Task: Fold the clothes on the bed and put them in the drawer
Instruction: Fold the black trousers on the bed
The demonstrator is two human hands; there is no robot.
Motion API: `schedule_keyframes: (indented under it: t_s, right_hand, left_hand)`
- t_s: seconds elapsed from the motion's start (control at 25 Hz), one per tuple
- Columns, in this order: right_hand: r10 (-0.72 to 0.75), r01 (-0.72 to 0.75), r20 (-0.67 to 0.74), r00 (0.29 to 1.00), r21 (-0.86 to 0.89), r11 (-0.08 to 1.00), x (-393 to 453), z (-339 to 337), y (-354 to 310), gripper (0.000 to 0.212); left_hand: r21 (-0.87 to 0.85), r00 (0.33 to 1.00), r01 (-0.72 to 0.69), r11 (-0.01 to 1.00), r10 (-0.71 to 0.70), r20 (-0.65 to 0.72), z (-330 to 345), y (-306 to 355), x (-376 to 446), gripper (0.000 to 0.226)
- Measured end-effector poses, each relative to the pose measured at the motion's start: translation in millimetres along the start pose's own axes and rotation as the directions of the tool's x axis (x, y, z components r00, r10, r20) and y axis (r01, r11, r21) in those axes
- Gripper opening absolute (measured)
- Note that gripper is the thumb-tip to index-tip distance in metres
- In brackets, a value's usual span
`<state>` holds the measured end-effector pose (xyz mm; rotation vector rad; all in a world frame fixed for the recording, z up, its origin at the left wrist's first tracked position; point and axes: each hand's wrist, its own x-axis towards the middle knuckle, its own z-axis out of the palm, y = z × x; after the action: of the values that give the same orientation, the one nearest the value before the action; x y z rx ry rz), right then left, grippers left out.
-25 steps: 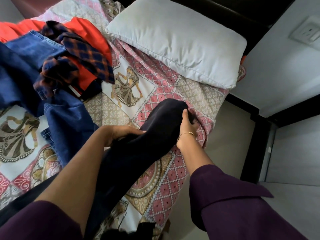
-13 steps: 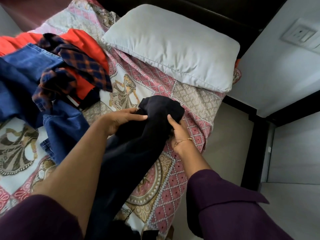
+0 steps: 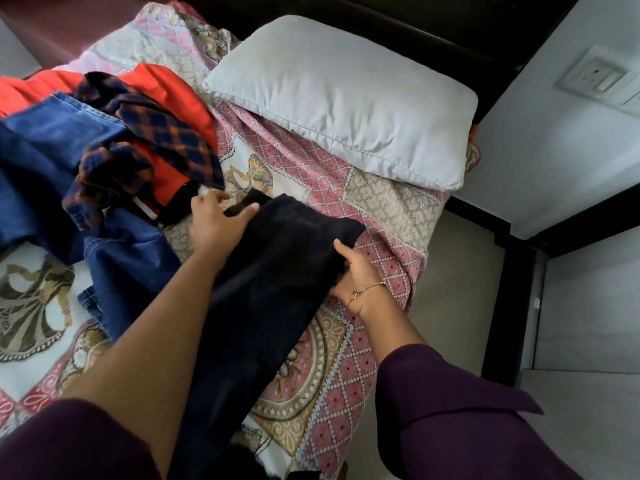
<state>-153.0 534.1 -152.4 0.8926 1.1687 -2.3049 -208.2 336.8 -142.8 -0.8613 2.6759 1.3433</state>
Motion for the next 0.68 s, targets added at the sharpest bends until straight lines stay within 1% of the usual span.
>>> schedule_keyframes:
  t_s: [0.04,0.08,0.12,0.2,0.24,0.28,0.36,0.4,0.44,0.48,0.56,0.6,0.68]
  right_hand:
    - [0.012,-0.012,0.004,1.000,-0.038,0.999,1.6,-1.3,1.0,0.015]
    - [0.013,-0.012,0.015,1.000,-0.058,0.998,4.0,-2.6,1.6,0.014]
    - [0.009,-0.007,0.031,0.999,-0.070,0.998,7.7,-3.4,2.5,0.014]
    - [-0.012,0.017,0.049,0.999,-0.093,0.996,16.2,-3.0,4.6,0.014]
    - [-0.030,0.034,0.046,0.998,-0.086,0.996,20.5,-2.9,4.8,0.014]
    - [-0.061,0.062,0.030,0.998,-0.049,0.997,24.9,-3.6,4.4,0.015]
    - [-0.143,0.144,-0.020,0.990,0.063,0.988,32.7,-8.2,1.6,0.019]
    - [-0.166,0.170,-0.045,0.985,0.084,0.982,36.2,-10.1,-0.2,0.021]
    - [-0.165,0.171,-0.073,0.984,0.081,0.982,39.3,-11.2,-2.0,0.022]
    - [-0.142,0.149,-0.108,0.984,0.058,0.987,42.6,-12.8,-2.9,0.024]
    - [-0.072,0.070,-0.148,0.986,-0.019,0.997,48.0,-13.5,-4.8,0.023]
    - [-0.040,0.030,-0.130,0.991,-0.075,0.997,47.4,-10.9,-6.4,0.017]
    - [-0.029,0.003,-0.106,0.994,-0.235,0.972,46.3,-2.9,-10.8,0.007]
  left_hand:
    - [0.150,0.996,0.021,0.988,-0.033,0.078,6.3,-3.1,-1.0,0.056]
    - [0.230,0.985,0.044,0.972,-0.081,0.154,11.6,-4.5,-4.1,0.064]
    - [0.290,0.974,0.033,0.956,-0.096,0.204,17.4,-5.7,-7.5,0.067]
    - [0.391,0.971,-0.025,0.920,-0.071,0.228,25.9,-7.8,-9.2,0.067]
    - [0.370,0.976,-0.038,0.928,-0.046,0.214,28.3,-7.4,-7.0,0.064]
    - [0.318,0.982,-0.038,0.947,-0.023,0.185,30.0,-5.8,-3.1,0.056]
    - [0.156,0.993,-0.076,0.985,0.062,0.097,30.6,-2.7,4.5,0.029]
    - [0.091,0.995,-0.094,0.991,0.089,0.054,31.2,-1.8,6.5,0.023]
    - [0.045,0.995,-0.099,0.994,0.098,0.023,32.4,-2.1,7.5,0.022]
    - [0.022,0.996,-0.092,0.996,0.092,0.019,34.5,-3.4,7.3,0.024]
    - [0.009,0.994,-0.070,0.997,0.069,0.079,38.7,-4.9,9.0,0.027]
    - [0.037,0.990,-0.073,0.997,0.067,0.126,40.1,-4.5,10.7,0.032]
    - [0.162,0.971,-0.137,0.977,0.101,0.215,43.2,-1.5,18.3,0.042]
